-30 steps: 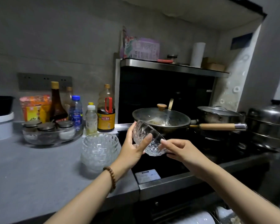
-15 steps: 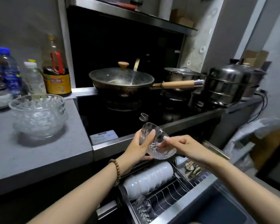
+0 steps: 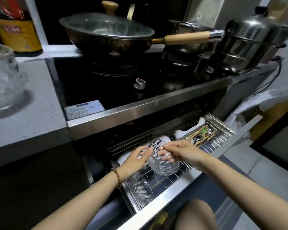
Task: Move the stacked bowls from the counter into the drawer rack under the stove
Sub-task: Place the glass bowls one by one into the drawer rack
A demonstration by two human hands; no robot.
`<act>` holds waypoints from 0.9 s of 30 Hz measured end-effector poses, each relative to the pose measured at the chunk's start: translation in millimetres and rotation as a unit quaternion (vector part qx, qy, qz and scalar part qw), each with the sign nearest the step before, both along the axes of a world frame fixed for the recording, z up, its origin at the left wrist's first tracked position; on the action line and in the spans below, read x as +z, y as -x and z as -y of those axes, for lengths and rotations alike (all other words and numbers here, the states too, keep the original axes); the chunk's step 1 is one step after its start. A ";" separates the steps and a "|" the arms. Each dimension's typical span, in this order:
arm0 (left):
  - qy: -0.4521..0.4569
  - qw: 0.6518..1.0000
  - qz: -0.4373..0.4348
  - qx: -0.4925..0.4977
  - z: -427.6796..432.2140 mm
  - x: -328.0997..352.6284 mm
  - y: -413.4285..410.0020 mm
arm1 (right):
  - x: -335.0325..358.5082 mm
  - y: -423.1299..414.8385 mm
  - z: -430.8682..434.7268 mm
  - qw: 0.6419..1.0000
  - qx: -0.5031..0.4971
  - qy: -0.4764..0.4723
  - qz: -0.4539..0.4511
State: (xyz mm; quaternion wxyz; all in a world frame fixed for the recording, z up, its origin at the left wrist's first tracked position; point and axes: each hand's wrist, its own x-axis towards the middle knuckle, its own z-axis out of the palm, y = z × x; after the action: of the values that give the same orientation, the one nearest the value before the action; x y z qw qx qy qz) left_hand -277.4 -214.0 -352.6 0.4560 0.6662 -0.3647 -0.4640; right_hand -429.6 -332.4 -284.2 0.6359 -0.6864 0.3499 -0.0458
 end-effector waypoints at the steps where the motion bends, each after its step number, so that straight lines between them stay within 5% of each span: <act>1: -0.005 0.999 0.033 -0.002 -2.7 -8.8 -2.9 | -6.5 -0.9 2.8 1.000 -0.002 -0.005 -0.015; 5: -0.045 0.984 0.165 -0.051 -15.5 -42.8 -16.6 | -31.4 -6.9 12.5 0.997 -0.015 -0.012 -0.070; 10: -0.068 0.919 0.379 -0.084 -23.5 -75.6 -33.0 | -59.1 -18.7 19.2 0.989 -0.026 -0.009 -0.144; 27: -0.104 0.877 0.459 -0.096 -23.6 -117.9 -31.2 | -121.4 -58.1 31.7 0.954 0.011 -0.182 -0.240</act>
State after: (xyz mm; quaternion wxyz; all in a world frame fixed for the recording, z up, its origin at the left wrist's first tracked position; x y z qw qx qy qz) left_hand -246.2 -190.3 -470.4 0.1186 0.8096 -0.5451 -0.1825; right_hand -371.5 -364.1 -405.6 0.6478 -0.5539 0.4867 0.1914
